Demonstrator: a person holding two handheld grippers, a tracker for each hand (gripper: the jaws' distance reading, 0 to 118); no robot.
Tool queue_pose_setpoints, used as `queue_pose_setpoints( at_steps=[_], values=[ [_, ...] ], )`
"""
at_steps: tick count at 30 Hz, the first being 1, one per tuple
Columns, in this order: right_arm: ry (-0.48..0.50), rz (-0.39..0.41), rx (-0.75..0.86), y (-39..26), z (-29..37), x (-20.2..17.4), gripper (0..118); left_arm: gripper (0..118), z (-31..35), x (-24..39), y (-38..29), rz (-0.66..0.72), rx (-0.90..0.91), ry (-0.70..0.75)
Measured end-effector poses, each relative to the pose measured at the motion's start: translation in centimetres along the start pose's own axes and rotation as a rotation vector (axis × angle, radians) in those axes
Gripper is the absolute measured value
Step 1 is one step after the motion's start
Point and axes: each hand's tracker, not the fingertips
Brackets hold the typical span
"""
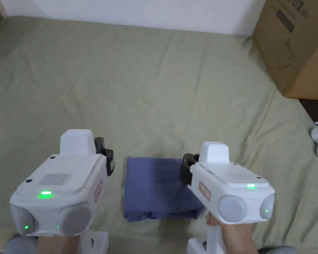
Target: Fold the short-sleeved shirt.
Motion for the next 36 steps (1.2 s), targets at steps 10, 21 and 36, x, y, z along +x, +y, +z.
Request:
queue_pose_setpoints(
  at_steps=[10,21,36],
  values=[
    [-0.144,0.041,-0.135,-4.3,-6.2,-1.7,0,12,-0.8,-2.6,-0.5,0.052,-0.129,-0.019],
    [-0.103,0.014,-0.145,-3.7,-5.3,-1.5,0,118,-10.6,-7.5,0.2,0.355,-0.476,-0.558],
    [-0.077,-0.025,-0.145,-4.0,-5.9,0.2,0,118,-20.8,-5.9,-7.4,0.592,-0.754,-0.909]
  ],
)
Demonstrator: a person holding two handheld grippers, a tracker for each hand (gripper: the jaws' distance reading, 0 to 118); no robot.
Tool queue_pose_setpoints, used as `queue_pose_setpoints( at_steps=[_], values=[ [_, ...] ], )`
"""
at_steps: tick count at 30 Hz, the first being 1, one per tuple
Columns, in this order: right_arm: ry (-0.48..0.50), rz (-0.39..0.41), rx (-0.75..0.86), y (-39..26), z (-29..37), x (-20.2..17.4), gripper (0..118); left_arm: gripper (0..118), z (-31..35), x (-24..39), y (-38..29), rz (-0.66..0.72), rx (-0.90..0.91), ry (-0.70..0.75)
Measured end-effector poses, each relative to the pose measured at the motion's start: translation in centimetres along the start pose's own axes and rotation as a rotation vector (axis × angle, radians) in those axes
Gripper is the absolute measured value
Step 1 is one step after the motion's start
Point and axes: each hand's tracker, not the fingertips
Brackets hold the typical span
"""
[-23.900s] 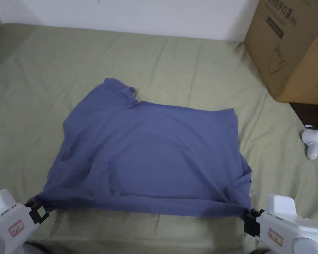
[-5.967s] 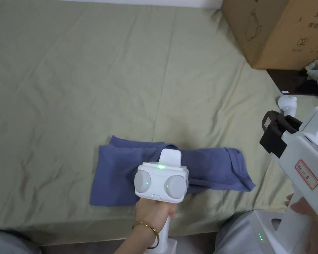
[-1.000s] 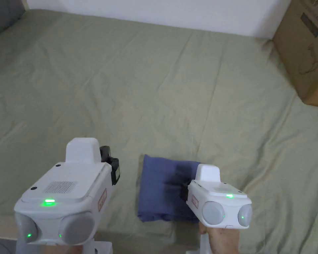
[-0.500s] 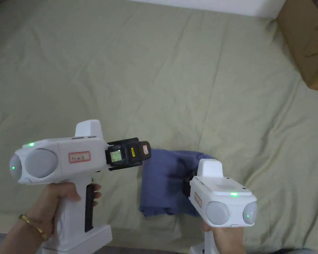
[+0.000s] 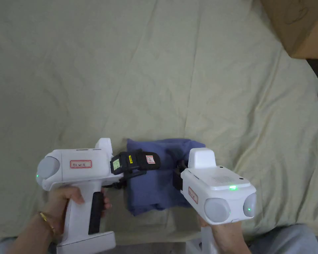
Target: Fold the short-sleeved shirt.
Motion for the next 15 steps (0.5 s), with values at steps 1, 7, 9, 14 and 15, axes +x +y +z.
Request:
queue_pose_setpoints(
  at_steps=[1,7,9,14,15],
  values=[
    [0.005,-0.008,-0.001,0.1,0.1,0.2,0,118,-0.7,0.0,0.2,0.005,-0.011,-0.014],
    [0.015,-0.104,0.121,1.8,5.1,2.3,0,56,-0.9,1.5,1.0,-0.103,-0.047,0.186],
    [0.007,-0.119,0.187,2.8,8.0,3.4,0,35,-1.2,2.3,0.7,-0.118,-0.067,0.293],
    [-0.015,-0.130,0.339,4.5,14.1,5.5,0,27,-1.9,5.7,1.3,-0.100,-0.079,0.395],
    [-0.014,-0.130,0.348,4.9,15.0,5.7,0,26,-1.5,6.8,1.5,-0.135,-0.087,0.410]
  ],
)
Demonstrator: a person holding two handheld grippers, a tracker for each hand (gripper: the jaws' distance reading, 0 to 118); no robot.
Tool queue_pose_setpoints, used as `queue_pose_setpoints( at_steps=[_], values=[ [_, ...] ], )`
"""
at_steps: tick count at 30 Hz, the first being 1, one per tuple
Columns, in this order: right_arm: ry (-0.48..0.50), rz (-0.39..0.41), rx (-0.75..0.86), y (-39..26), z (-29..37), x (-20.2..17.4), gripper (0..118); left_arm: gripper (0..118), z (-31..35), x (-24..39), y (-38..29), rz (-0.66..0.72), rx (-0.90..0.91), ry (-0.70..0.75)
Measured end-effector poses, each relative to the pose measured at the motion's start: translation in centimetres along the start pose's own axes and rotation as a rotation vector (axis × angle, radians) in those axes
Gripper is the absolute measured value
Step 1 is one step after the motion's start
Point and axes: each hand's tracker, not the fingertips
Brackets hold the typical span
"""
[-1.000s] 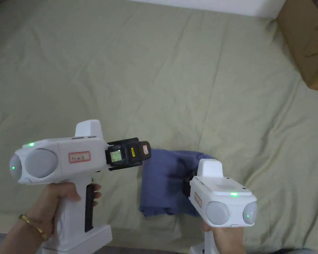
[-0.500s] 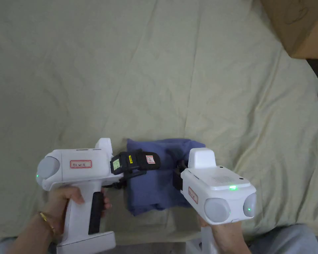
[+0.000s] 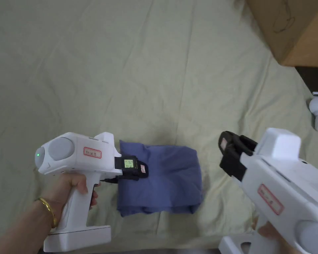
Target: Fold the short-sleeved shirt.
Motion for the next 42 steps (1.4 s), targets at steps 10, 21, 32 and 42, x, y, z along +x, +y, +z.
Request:
queue_pose_setpoints(
  at_steps=[10,21,32,42],
  values=[
    [0.059,0.002,0.132,2.6,1.8,-2.4,0,26,15.5,-4.0,2.2,-0.091,0.010,0.306],
    [0.100,0.053,0.050,2.4,-2.8,-7.5,0,27,33.1,-18.1,4.3,0.111,0.064,0.908],
    [0.121,0.083,0.031,2.7,-4.1,-7.8,0,69,37.1,-20.2,5.2,0.185,0.431,1.260],
    [0.052,0.153,0.245,7.9,2.1,-3.1,0,5,33.6,0.5,2.0,-0.197,1.031,0.996]
  ],
)
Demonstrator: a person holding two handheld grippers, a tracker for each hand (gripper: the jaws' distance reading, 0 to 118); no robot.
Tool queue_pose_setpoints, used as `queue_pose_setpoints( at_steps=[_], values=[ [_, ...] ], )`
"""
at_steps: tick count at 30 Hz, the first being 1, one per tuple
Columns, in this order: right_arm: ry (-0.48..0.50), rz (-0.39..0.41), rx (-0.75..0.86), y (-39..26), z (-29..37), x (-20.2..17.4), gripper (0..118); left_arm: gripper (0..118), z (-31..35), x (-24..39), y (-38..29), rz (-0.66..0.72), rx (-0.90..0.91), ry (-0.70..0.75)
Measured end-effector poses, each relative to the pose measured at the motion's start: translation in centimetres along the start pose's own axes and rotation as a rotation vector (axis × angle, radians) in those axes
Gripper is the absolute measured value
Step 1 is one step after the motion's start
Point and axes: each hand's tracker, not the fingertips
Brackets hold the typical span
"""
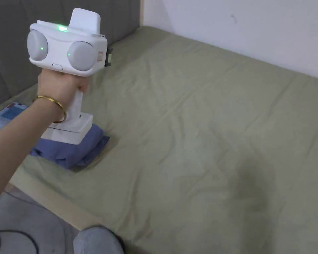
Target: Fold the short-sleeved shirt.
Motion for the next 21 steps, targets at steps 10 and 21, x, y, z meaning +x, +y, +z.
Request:
queue_pose_setpoints(
  at_steps=[10,21],
  values=[
    [-0.084,0.077,0.132,4.1,4.2,2.2,0,1,11.6,14.6,1.2,0.037,0.342,-0.352],
    [-0.147,0.031,0.101,-0.5,5.3,2.6,0,1,15.0,20.9,-9.1,0.022,0.257,-0.455]
  ],
)
